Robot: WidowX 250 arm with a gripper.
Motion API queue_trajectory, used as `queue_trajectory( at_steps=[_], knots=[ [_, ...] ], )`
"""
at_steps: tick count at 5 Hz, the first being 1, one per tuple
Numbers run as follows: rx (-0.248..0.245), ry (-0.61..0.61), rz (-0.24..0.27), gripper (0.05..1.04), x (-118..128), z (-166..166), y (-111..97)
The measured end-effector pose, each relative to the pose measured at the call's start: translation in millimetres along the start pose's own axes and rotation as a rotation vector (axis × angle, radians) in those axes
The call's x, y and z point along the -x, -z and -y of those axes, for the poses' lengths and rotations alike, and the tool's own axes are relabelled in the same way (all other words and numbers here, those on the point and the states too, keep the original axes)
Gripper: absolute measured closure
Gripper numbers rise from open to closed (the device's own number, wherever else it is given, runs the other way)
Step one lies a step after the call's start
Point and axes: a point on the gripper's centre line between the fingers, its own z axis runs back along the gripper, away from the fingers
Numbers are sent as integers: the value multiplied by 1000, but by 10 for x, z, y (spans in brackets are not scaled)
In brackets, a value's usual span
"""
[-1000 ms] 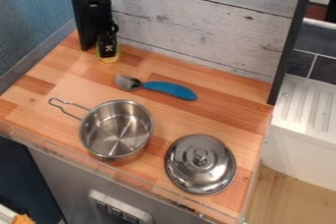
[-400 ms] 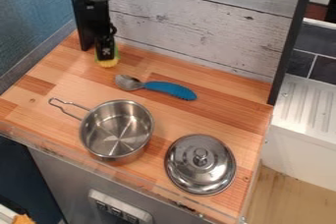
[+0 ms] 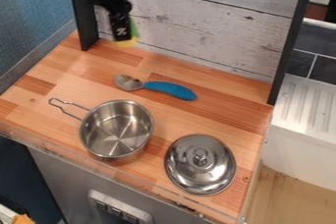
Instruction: Move the object beside the cover
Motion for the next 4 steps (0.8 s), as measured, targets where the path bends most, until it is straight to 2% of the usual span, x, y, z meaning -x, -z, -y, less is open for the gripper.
queue_trajectory(
  at_steps=[1,2,3,4],
  knots=[
    [-29,109,-47,417,278,-375,-131],
    [-56,224,-71,417,577,-729,-187],
    [-68,314,-90,417,815,-998,-158],
    [-77,393,-67,417,950,-1205,0]
  ],
)
